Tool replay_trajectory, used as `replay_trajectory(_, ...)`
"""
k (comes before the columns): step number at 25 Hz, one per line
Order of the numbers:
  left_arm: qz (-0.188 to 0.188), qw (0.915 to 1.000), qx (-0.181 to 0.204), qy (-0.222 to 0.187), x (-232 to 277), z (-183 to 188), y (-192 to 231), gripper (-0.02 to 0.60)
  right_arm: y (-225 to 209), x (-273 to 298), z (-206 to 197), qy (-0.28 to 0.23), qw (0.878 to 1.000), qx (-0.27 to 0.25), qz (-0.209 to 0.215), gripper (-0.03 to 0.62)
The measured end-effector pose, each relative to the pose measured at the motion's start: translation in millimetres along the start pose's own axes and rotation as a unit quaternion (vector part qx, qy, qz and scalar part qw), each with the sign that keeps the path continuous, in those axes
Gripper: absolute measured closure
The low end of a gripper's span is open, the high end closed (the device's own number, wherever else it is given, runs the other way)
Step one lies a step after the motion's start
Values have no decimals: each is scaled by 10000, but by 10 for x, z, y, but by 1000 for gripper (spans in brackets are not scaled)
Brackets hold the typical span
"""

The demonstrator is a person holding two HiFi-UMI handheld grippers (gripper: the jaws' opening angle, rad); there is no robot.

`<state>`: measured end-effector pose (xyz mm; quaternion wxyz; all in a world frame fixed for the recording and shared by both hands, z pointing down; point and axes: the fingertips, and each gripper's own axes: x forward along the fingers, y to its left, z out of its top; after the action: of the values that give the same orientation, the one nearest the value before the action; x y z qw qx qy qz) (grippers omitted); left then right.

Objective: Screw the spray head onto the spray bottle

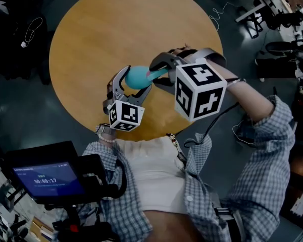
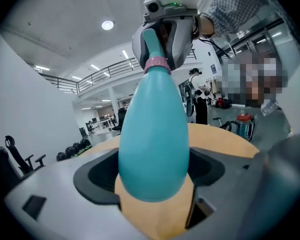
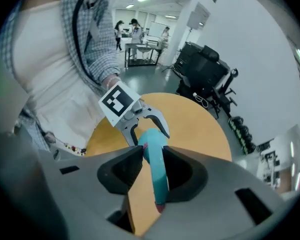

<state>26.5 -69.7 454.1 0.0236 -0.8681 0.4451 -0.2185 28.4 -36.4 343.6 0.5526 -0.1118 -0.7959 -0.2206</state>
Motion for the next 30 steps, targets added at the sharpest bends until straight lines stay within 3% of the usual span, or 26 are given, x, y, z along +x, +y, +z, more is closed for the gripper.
replay_trajectory(2, 142, 9998, 57, 103, 8, -20, 18, 172, -27, 17, -25, 28, 9965, 823, 154, 474)
replay_trajectory(4, 271, 9992, 211, 202, 10, -36, 40, 172, -24, 40, -44, 28, 9852, 1675, 371, 474)
replay_trajectory(6, 346, 9983, 388, 278, 5, -53, 63, 172, -7, 59, -54, -28, 9765, 2099, 491, 474)
replay_trajectory(8, 334, 9983, 399, 276, 0, -65, 77, 172, -21, 62, -47, -133, 9799, 1959, 361, 474)
replay_trajectory(13, 148, 9999, -42, -3, -4, -22, 70, 172, -90, -9, 26, -302, 9945, 999, -56, 457)
replay_trajectory(16, 4, 9996, -214, -168, -9, 14, 32, 172, -68, -55, 116, -582, 9946, 856, 7, 347)
replay_trajectory(21, -304, 9969, -587, -419, -23, 51, -43, 172, -268, -345, 286, -1535, 9841, 738, -511, 339)
replay_trajectory(23, -418, 9949, -754, -516, -35, 64, -54, 172, -426, -686, 371, -2320, 9647, 917, -844, 339)
replay_trajectory(26, -556, 9918, -929, -677, -90, 136, -11, 172, -664, -1184, 217, -3517, 9005, 1996, -1598, 339)
replay_trajectory(28, -686, 9885, -1058, -831, -136, 202, 6, 172, -654, -1263, -15, -3975, 8664, 2344, -1906, 339)
replay_trajectory(30, -803, 9850, -1180, -972, -172, 249, 10, 172, -500, -1102, -202, -4177, 8480, 2671, -1874, 339)
